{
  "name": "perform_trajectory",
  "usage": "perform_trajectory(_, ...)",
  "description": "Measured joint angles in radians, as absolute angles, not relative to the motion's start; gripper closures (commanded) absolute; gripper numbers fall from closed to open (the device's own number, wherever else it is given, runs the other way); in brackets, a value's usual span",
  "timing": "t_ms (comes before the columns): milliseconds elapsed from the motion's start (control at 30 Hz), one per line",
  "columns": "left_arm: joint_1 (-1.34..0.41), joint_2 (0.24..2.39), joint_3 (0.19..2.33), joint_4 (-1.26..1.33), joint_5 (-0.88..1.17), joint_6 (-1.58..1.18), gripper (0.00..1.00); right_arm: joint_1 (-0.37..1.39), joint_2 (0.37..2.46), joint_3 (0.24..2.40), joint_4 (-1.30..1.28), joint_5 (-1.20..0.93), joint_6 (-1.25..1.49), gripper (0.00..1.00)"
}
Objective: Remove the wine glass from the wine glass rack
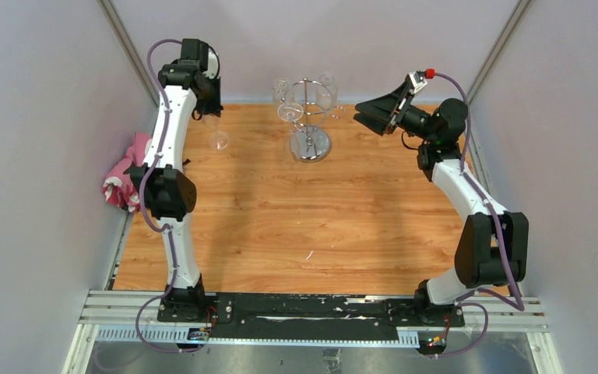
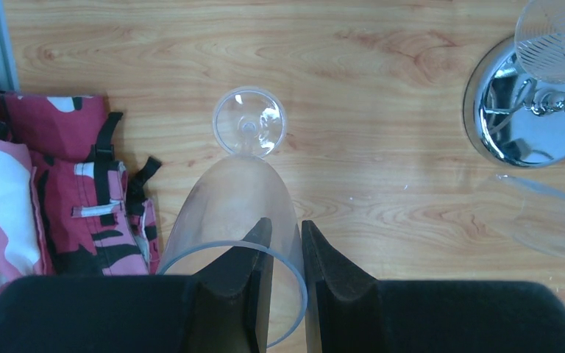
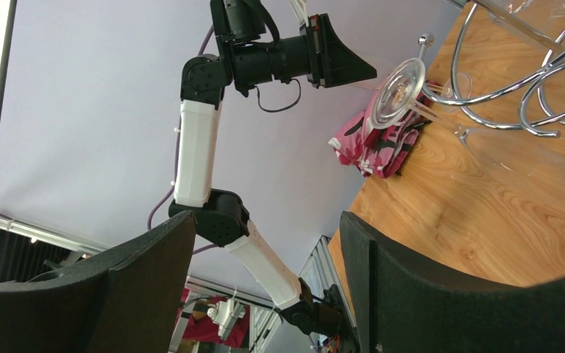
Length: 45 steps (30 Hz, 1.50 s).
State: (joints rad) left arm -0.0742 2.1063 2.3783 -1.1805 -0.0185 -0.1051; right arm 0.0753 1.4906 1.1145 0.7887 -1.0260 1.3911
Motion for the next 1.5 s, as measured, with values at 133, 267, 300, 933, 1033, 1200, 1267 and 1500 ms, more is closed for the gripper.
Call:
perform_trajectory(133,-0.062,2.141,2.386,-1.181,0.0,-0.104,1.0,0.075,1.507,1.119,0.788,-1.025,1.39,0.24)
perform_trajectory(267,-0.052,2.17,2.386,-1.181,0.016,-0.105,1.0,0.075,1.521,1.122,0.783,-1.025,1.385,0.24)
perform_trajectory(300,-0.047,2.174,2.384,-1.181,0.018,-0.106,1.0,0.075,1.524,1.124,0.78,-1.025,1.383,0.24)
perform_trajectory(933,-0.006,2.193,2.344,-1.18,0.035,-0.131,0.88,0.073,1.537,1.137,0.755,-1.025,1.364,0.23)
perform_trajectory(1033,-0.006,2.193,2.344,-1.18,0.035,-0.131,0.84,0.073,1.538,1.137,0.756,-1.025,1.364,0.23)
perform_trajectory(1200,-0.006,2.193,2.349,-1.182,0.032,-0.13,0.81,0.073,1.541,1.137,0.763,-1.025,1.365,0.23)
perform_trajectory(1267,-0.006,2.193,2.353,-1.183,0.03,-0.131,0.8,0.073,1.542,1.137,0.768,-1.025,1.365,0.23)
perform_trajectory(1500,-0.006,2.193,2.401,-1.184,0.021,-0.134,0.76,0.073,1.542,1.136,0.792,-1.025,1.373,0.23)
